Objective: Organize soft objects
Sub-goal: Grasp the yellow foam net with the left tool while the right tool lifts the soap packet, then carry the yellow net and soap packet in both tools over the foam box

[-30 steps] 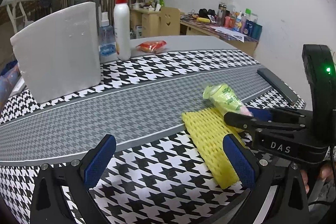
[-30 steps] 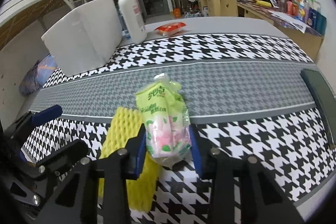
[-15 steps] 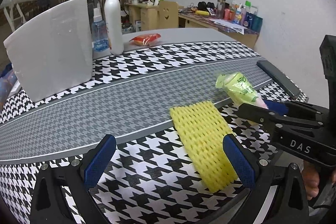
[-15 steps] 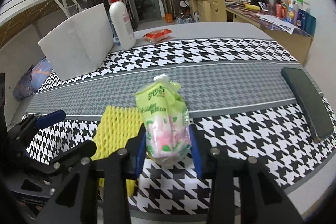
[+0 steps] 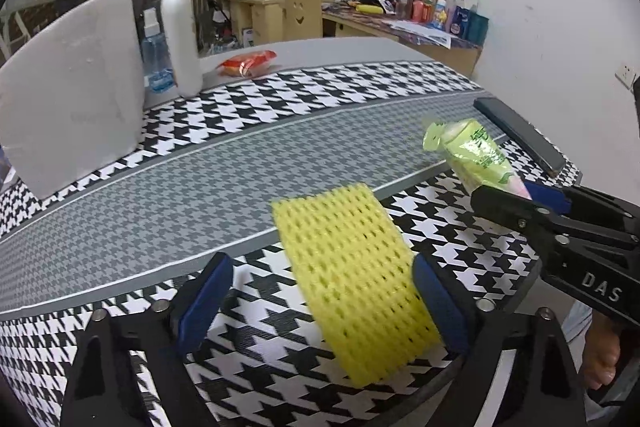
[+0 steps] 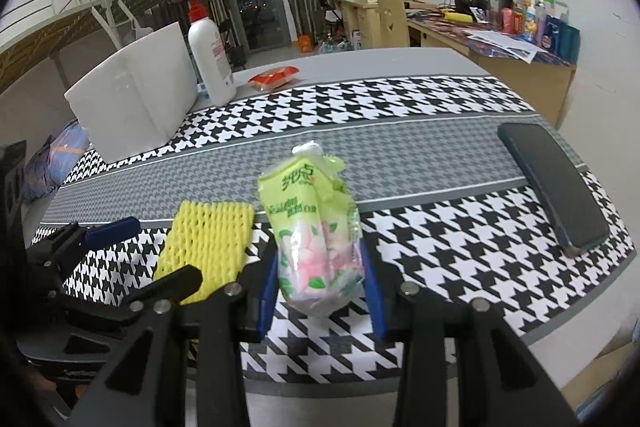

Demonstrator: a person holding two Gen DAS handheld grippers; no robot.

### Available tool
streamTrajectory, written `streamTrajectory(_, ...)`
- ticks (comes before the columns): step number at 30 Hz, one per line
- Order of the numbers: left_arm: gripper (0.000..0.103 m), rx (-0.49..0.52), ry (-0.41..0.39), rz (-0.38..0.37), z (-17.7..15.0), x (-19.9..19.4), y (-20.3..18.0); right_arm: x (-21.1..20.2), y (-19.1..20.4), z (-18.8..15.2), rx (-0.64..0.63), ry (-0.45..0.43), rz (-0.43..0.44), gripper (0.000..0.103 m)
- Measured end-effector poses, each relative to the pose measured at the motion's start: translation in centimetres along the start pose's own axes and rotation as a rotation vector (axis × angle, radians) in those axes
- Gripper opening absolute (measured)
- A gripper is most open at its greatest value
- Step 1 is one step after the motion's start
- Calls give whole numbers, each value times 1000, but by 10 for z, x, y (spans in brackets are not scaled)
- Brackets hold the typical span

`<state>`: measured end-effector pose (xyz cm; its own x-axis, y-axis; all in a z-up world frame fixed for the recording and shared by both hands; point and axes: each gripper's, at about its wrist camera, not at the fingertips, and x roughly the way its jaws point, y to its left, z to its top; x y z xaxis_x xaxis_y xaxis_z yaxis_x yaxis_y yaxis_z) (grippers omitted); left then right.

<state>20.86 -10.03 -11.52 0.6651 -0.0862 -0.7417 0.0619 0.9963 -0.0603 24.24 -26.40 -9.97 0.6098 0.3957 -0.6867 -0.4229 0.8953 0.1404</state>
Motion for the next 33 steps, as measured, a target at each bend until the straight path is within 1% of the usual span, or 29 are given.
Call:
streamTrajectory(4,83,9,25,-14,0,7,-5,-3,-5,-2,12,-4,-5,43)
streamTrajectory(7,77,8,36,-31,0,11,-7,-5,-8,-4,20,-9,-10,43)
streamTrajectory(10,70,18,39,-41,1,10,-11,-7,-10,-5,26,-13,-11,43)
streamTrajectory(12,63,21,43,-58,1,10,-15,-7,-10,-6,29,-14,-10,43)
streamTrajectory(13,61,25,44,-68,2,10,-17,-7,-11,-6,31,-15,-10,43)
streamTrajectory(14,57,27,44,-74,2,10,-18,-8,-12,-6,34,-17,-11,43)
streamTrajectory(15,50,24,44,-77,3,10,-18,-8,-12,-6,36,-19,-11,43)
streamTrajectory(16,46,19,44,-87,3,10,-19,-9,-12,-6,36,-21,-12,43)
streamTrajectory(18,25,21,52,-120,5,10,-22,-12,-13,-7,37,-29,-12,43)
streamTrajectory(19,20,24,51,-135,5,10,-24,-13,-13,-7,37,-33,-12,43)
streamTrajectory(21,12,40,32,-126,6,6,-26,-17,-14,-7,38,-39,-12,43)
streamTrajectory(29,11,25,-47,-103,13,-16,-11,-23,-8,-7,28,-62,-1,43)
streamTrajectory(33,11,17,-90,-65,15,-30,0,-26,0,-4,16,-73,5,43)
